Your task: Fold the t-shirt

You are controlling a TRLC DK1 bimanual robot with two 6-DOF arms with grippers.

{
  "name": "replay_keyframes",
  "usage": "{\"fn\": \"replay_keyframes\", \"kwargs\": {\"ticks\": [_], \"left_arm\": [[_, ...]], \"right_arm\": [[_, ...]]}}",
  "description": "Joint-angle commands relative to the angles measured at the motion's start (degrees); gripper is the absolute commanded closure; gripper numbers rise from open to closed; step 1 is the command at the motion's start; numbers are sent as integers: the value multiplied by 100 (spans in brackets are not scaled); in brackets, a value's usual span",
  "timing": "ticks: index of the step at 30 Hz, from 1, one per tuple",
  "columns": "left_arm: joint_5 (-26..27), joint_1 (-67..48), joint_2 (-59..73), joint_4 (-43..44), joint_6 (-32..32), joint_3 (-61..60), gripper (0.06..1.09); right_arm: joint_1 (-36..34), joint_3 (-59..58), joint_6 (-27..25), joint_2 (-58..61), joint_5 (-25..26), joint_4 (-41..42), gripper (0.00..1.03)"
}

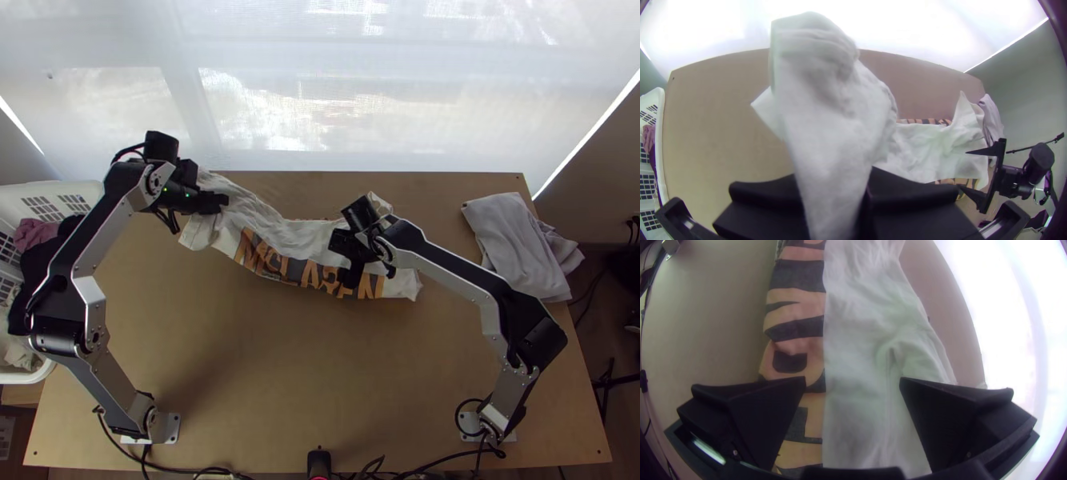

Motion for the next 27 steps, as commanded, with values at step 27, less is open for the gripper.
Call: {"fn": "replay_keyframes", "kwargs": {"ticks": [27], "left_arm": [[644,-1791,789,-650,-323,2664,105]], "right_arm": [[-139,-636,374,-115,-15,649,5]]}}
